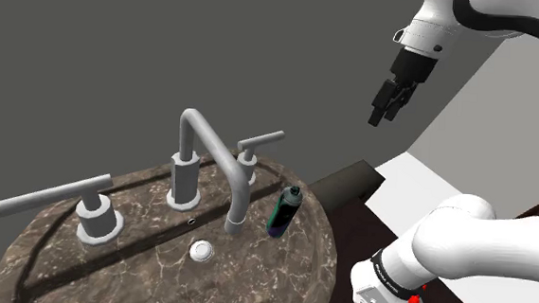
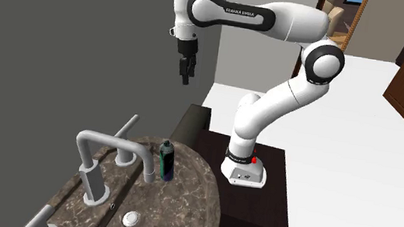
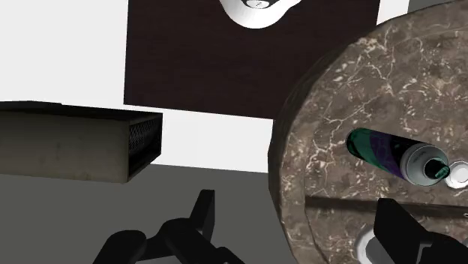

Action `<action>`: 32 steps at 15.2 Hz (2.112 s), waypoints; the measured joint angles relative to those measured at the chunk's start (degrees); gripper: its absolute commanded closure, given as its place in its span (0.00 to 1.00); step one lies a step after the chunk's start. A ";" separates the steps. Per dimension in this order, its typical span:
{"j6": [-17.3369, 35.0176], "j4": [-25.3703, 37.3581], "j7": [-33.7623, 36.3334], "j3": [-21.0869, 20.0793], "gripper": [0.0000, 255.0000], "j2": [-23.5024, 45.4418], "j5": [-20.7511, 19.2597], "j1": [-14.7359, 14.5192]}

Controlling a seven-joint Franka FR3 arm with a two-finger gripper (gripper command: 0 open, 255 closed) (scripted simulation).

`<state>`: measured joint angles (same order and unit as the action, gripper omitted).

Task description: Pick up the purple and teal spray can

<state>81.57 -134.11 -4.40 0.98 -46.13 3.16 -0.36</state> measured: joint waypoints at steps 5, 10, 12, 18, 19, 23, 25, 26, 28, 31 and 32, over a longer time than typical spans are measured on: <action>3.38 -4.37 6.14 -5.65 0.00 -3.00 1.83 -0.43; 8.30 -9.42 16.92 -15.84 0.00 -6.04 5.46 -1.66; 10.76 -11.04 21.36 -20.35 0.00 -6.16 7.00 -2.09; 18.90 -12.73 34.60 -34.43 0.00 -2.05 10.12 -1.43; 20.40 -12.19 36.87 -37.01 0.00 -0.36 10.20 -0.64; 24.37 -12.37 43.59 -44.35 0.00 2.75 11.05 0.63; 26.07 -13.07 44.28 -45.54 0.00 3.67 11.27 1.02; 26.87 -13.55 44.58 -46.06 0.00 3.97 11.48 1.04; 28.51 -14.54 44.89 -46.87 0.00 4.61 11.74 1.22; 29.78 -15.47 45.08 -47.42 1.00 4.94 12.01 1.23; 29.85 -15.51 45.08 -47.40 1.00 4.89 11.98 1.23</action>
<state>111.42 -149.62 40.67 -46.42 -41.23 15.14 0.86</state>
